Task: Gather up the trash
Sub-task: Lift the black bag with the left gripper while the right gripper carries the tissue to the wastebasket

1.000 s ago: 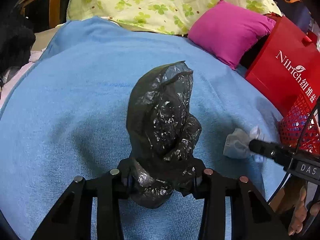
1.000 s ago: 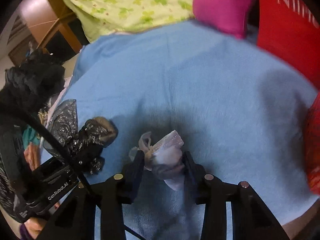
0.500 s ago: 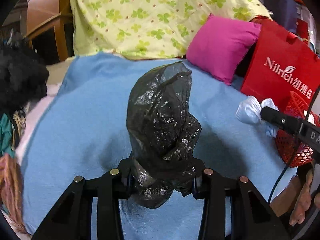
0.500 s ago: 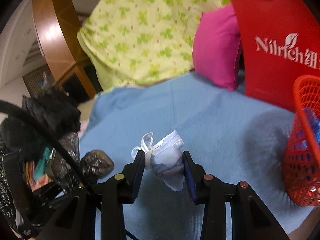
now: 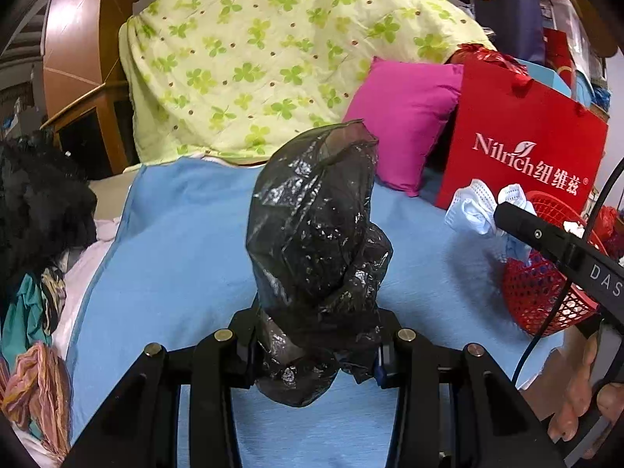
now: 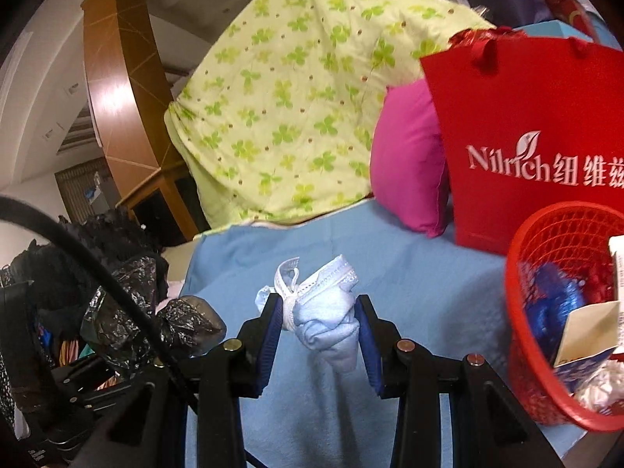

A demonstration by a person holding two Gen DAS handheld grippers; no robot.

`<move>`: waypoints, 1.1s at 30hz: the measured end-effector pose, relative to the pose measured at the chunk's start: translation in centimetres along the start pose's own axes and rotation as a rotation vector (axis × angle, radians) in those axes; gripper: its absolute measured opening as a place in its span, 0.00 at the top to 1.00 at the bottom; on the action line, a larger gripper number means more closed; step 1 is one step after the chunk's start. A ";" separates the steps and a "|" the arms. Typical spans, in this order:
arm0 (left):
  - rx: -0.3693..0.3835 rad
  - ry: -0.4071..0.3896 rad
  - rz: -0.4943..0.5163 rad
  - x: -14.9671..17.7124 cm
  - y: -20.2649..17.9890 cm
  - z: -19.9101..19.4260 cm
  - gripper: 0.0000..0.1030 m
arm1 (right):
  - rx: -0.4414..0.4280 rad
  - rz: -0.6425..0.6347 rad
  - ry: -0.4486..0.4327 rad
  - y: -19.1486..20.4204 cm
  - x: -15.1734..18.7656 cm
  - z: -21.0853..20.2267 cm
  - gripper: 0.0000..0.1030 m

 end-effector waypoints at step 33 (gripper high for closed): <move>0.114 -0.049 0.121 -2.8 -7.8 -2.6 0.57 | 0.069 0.166 -0.187 -8.7 -2.3 -6.6 0.61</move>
Point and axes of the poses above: each gripper's, at about its wrist camera, not at the fingertips, and z roughly the way its jaws point, y to its left, x to its underside, the point moved 1 cm from there along z, roughly the way its jaws point, and after that the axes turned 2 degrees about x, right-handed, at the moved point
